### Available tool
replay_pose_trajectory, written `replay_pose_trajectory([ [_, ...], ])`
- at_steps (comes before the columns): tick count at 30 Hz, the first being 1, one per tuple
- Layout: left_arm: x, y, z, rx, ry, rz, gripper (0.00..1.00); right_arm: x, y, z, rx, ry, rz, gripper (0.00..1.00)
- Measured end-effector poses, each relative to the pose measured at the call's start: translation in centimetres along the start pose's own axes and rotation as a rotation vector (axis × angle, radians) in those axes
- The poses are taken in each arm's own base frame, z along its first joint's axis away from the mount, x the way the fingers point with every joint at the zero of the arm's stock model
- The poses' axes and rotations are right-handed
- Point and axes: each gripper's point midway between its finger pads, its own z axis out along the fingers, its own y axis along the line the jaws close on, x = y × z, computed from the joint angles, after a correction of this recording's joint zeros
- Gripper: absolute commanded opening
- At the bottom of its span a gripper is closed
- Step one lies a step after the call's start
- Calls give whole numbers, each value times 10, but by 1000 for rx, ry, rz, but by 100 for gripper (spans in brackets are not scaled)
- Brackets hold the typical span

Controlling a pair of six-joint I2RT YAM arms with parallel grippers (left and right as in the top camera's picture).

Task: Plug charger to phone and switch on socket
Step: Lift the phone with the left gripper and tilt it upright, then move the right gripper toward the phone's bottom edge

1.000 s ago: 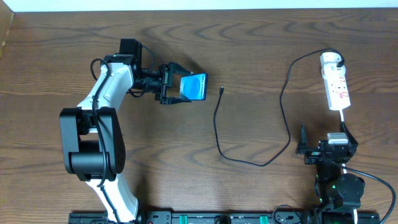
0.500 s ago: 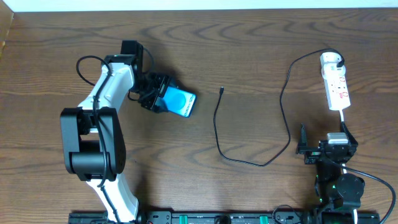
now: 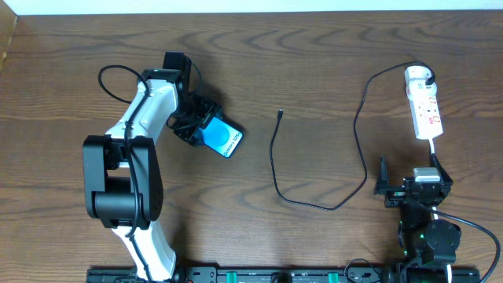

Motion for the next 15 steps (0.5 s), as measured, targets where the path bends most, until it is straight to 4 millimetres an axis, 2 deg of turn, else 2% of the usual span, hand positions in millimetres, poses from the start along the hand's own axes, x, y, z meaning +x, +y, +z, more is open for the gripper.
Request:
replay_pose_trajectory([
  [8, -5, 3, 0, -19, -29, 25, 64, 1, -2, 0, 13, 5, 1, 99],
  [15, -5, -4, -12, 16, -56, 39, 64, -15, 15, -1, -94, -60, 147, 99],
])
